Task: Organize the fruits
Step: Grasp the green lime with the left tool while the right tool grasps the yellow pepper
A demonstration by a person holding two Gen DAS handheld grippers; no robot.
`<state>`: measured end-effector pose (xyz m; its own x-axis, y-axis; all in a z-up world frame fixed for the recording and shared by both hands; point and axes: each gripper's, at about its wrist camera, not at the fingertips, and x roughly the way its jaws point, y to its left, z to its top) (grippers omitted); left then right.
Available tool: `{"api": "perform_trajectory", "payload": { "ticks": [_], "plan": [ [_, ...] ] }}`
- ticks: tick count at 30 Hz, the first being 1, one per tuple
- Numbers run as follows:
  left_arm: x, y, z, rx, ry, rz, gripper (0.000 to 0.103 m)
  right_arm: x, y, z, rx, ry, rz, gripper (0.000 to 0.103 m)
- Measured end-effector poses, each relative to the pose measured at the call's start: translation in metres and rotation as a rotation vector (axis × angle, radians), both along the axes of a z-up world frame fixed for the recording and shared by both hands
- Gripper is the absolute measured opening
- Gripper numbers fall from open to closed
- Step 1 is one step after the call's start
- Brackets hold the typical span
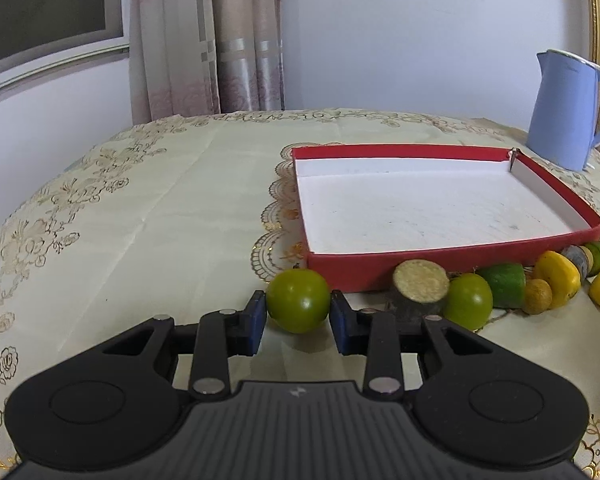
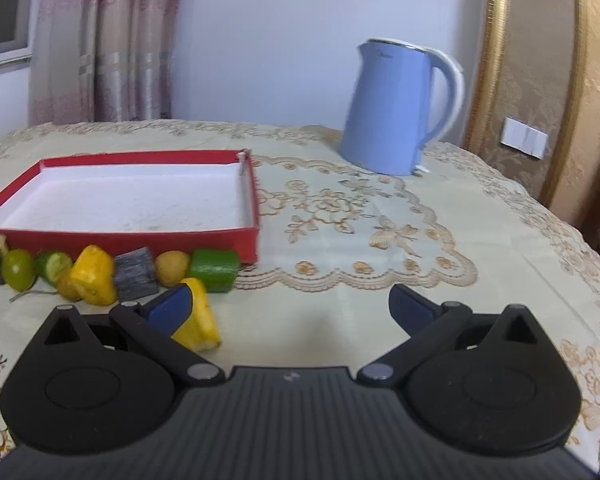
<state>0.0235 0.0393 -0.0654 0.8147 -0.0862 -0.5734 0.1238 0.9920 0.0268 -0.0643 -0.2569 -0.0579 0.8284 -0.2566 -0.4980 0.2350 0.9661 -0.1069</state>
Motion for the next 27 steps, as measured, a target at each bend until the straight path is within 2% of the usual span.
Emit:
{"api": "perform_trajectory", "payload": {
  "ticks": [5, 7, 11, 13, 14, 15, 18, 21, 27],
  "plan": [
    [-0.002, 0.003, 0.004, -0.006, -0.009, -0.007, 0.033, 0.005, 0.018, 0.0, -0.044, -0.014, 0.086, 0.102],
    [-0.003, 0.004, 0.006, -0.01, -0.011, -0.009, 0.033, 0.011, 0.024, -0.002, -0.06, 0.003, 0.115, 0.09],
    [-0.006, 0.005, 0.009, -0.012, -0.024, -0.015, 0.033, 0.027, 0.023, -0.01, -0.031, 0.065, 0.14, 0.082],
    [-0.006, 0.005, 0.01, -0.014, -0.024, -0.018, 0.033, 0.032, 0.021, -0.014, -0.003, 0.083, 0.15, 0.071],
    [-0.006, 0.006, 0.01, -0.016, -0.024, -0.019, 0.033, 0.034, 0.02, -0.016, 0.005, 0.094, 0.151, 0.07],
    [-0.006, 0.006, 0.01, -0.016, -0.023, -0.021, 0.033, 0.035, 0.02, -0.018, 0.017, 0.099, 0.159, 0.065],
    [-0.007, 0.006, 0.01, -0.016, -0.022, -0.025, 0.033, 0.037, 0.022, -0.021, 0.038, 0.112, 0.191, 0.043],
    [-0.009, 0.007, 0.011, -0.017, -0.023, -0.025, 0.033, 0.04, 0.025, -0.022, 0.046, 0.11, 0.212, 0.032],
    [-0.011, 0.008, 0.014, -0.009, -0.03, -0.018, 0.033, 0.036, 0.024, -0.023, 0.07, 0.085, 0.211, 0.03]
  ]
}}
